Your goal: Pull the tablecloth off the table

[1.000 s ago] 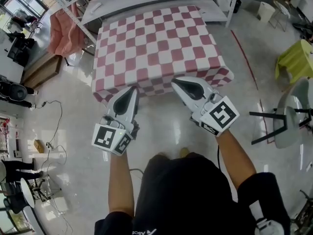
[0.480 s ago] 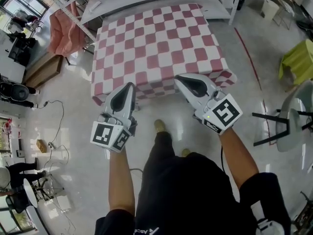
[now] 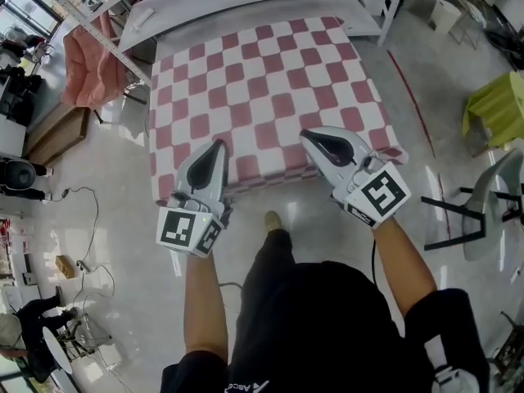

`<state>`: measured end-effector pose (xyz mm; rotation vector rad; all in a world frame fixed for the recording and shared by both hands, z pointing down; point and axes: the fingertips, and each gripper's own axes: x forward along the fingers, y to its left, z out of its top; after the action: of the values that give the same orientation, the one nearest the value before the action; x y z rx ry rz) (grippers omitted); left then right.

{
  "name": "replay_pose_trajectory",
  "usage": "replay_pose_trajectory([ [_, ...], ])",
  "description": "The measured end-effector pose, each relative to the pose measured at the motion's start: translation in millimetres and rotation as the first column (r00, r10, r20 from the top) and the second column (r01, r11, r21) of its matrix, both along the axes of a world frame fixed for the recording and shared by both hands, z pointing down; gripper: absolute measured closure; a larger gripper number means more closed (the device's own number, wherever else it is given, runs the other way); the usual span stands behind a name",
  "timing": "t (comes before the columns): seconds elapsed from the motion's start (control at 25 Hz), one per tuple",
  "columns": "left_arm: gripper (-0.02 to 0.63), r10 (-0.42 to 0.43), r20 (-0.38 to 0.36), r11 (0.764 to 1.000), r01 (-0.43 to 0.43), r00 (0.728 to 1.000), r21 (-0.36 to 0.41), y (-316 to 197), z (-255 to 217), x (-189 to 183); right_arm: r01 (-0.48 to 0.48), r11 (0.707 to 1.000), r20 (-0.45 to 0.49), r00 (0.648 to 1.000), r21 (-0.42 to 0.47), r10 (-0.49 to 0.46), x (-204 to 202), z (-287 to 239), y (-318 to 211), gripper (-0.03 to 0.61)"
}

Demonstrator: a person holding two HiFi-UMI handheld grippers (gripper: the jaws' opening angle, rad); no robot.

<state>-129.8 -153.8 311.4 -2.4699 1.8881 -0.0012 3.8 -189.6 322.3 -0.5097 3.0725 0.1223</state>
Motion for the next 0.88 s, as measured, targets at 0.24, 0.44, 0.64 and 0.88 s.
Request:
replay_pose_trajectory([
  [0.24,0.601,-0.012,-0.069,0.999,0.009,0.998,-0.046,-66,22,-73,-0.083,0.996,-0.042,0.996,-0.039,0.082,-61,18,-65,0.578],
  [0.44,0.523,0.006,-0.111,0.994,-0.018,0.994,-0.106,-113,43,-118,-0.179,0.982,-0.080,0.981,-0.063,0.174,-101,31,-117,0.577],
  [0.64,0.452,0.003,-0.112,0.984,-0.023,0.994,-0.178,-150,75,-151,-0.266,0.960,-0.143,0.957,-0.085,0.252,-120,53,-159,0.577],
  [0.88,0.391,-0.079,-0.090,0.949,0.048,0.993,-0.313,-182,122,-182,-0.319,0.934,-0.253,0.928,-0.161,0.274,-120,95,-199,0.449],
])
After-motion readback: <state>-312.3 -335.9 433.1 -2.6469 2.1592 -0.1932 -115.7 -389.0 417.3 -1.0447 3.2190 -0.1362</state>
